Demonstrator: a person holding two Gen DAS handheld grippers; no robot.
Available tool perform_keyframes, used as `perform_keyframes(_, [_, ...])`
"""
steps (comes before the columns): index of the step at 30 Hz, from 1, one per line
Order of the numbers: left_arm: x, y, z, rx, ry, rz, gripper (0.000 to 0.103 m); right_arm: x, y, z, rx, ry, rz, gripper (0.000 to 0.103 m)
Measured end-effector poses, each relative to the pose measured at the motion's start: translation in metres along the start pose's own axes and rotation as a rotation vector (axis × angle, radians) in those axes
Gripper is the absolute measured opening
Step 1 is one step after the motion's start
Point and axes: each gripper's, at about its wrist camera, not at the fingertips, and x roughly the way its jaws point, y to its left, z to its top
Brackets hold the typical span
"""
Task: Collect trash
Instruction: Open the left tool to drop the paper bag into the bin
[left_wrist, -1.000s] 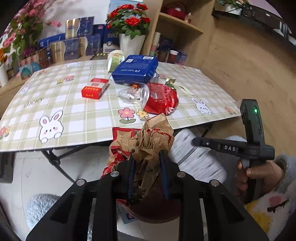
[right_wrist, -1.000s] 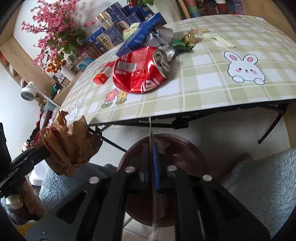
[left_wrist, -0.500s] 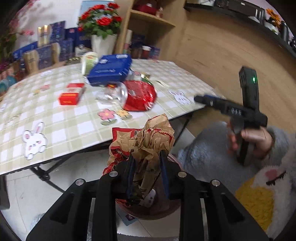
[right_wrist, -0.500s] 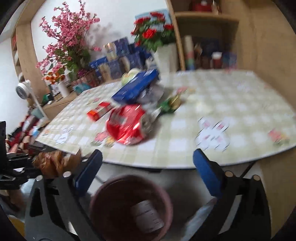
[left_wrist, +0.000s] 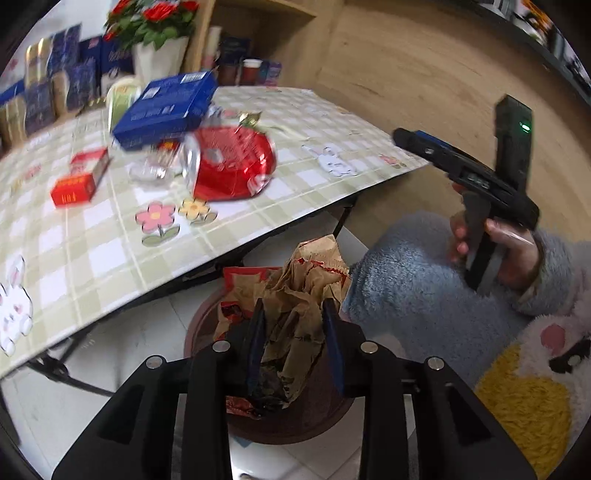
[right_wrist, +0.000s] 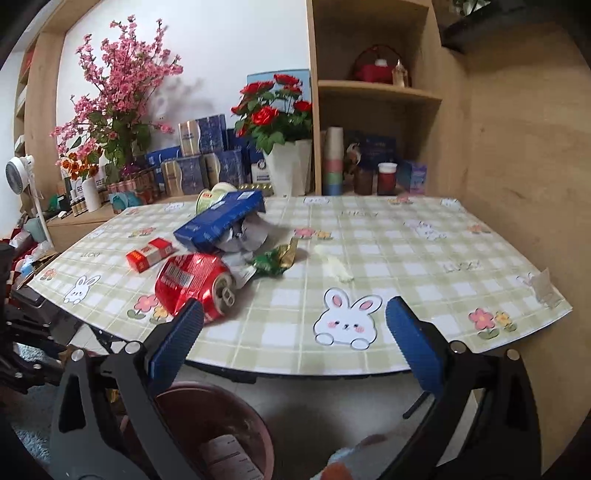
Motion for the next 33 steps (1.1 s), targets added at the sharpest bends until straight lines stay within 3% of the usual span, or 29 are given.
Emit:
perform_keyframes(4, [0.019, 0.016, -0.010, -0.095, 0.058, -0.009, 0.030, -0.004, 0.012, -0.005, -0.049, -0.005, -0.005, 0.097])
perform_keyframes(8, [0.024, 0.026, -0.010, -0.157, 0.041, -0.011, 0.030, -0.001, 0.023, -0.008, -0.102, 0.008, -0.008, 0.097])
perform_keyframes(13, [0.033, 0.034, -0.011, -0.189, 0.080, -0.013, 0.033, 0.000, 0.026, -0.008, -0.111, 0.014, -0.027, 0.097])
perform_keyframes(16, [0.034, 0.034, -0.011, -0.188, 0.085, -0.011, 0.038, 0.000, 0.023, -0.009, -0.092, 0.017, -0.031, 0.097])
perform_keyframes(19, [0.033, 0.034, -0.010, -0.189, 0.072, 0.007, 0.061, 0.001, 0.016, -0.009, -0.059, 0.026, -0.041, 0.097])
perform_keyframes(22, [0.027, 0.034, -0.010, -0.190, 0.039, 0.025, 0.065, 0.002, 0.009, -0.008, -0.021, 0.032, -0.049, 0.097])
perform_keyframes(25, [0.019, 0.036, -0.009, -0.199, -0.007, 0.092, 0.071, 0.003, 0.001, -0.008, 0.023, 0.040, -0.055, 0.097])
perform_keyframes(30, [-0.009, 0.034, -0.006, -0.214, -0.160, 0.281, 0.088, 0.005, -0.011, -0.009, 0.086, 0.047, -0.068, 0.097])
perform_keyframes(33, [-0.022, 0.035, -0.005, -0.238, -0.227, 0.363, 0.091, 0.005, -0.011, -0.010, 0.091, 0.051, -0.070, 0.097])
